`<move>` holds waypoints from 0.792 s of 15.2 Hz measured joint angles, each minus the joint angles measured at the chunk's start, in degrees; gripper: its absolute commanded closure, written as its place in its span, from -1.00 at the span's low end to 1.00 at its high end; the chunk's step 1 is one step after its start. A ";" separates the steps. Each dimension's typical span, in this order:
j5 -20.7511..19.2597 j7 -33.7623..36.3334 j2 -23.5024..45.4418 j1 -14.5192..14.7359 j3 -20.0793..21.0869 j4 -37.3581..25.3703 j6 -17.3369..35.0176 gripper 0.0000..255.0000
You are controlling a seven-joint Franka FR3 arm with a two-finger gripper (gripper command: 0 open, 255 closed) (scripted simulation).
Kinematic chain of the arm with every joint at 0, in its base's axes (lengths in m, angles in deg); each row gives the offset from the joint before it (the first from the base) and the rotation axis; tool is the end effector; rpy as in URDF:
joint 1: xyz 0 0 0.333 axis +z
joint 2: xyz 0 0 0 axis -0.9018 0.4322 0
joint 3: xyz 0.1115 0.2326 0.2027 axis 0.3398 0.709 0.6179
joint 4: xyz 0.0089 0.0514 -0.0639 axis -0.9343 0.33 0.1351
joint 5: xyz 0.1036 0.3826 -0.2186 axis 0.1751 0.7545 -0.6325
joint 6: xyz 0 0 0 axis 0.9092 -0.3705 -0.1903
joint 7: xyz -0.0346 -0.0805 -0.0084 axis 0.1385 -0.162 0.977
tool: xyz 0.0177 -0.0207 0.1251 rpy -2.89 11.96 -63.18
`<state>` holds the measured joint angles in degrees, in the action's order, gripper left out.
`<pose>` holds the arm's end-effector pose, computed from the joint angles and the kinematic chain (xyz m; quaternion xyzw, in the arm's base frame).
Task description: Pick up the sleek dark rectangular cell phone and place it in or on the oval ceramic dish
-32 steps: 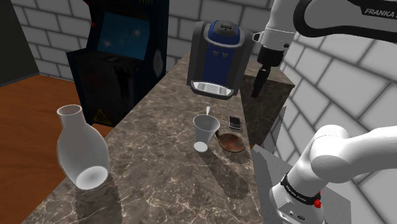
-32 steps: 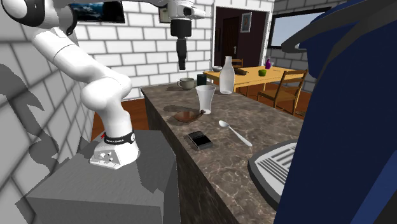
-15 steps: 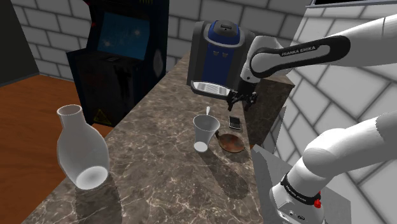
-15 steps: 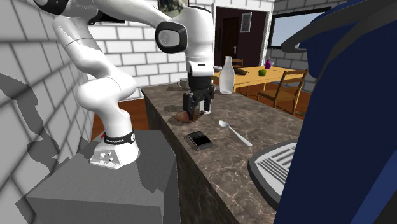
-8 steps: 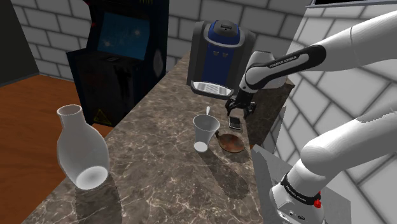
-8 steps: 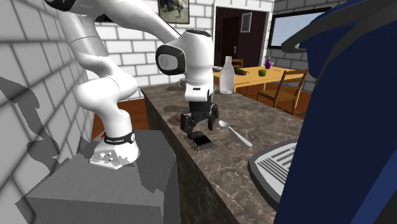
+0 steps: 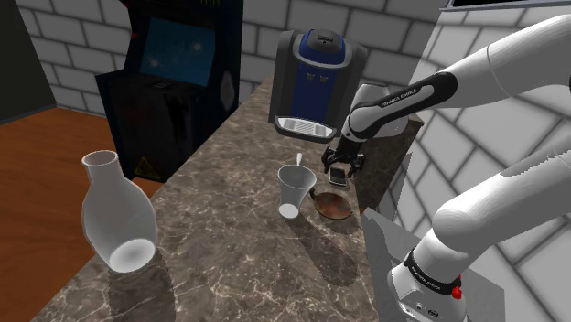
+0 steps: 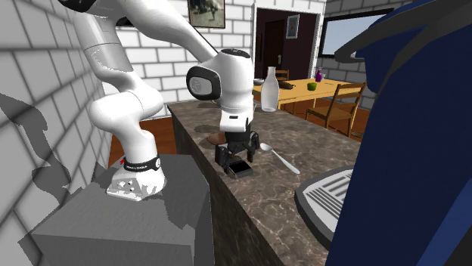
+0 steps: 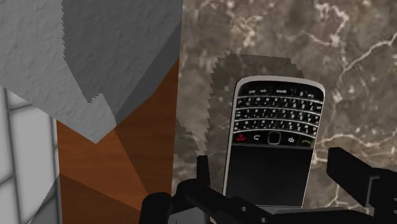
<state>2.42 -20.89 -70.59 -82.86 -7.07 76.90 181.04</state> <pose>0.4126 -0.1148 0.2772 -0.9076 0.4187 0.0003 0.0318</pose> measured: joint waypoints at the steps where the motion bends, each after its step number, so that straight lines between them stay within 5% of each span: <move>1: 0.01 0.00 0.01 0.00 0.00 0.04 0.05 -1.00; 4: 0.01 -0.01 0.01 0.00 0.00 0.06 0.09 -1.00; 5: 0.01 -0.01 0.01 0.00 0.00 0.06 0.09 1.00; 12: -0.02 0.03 -0.07 -0.04 -0.04 0.01 0.04 1.00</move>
<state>2.39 -20.86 -70.66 -82.90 -7.11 76.91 181.08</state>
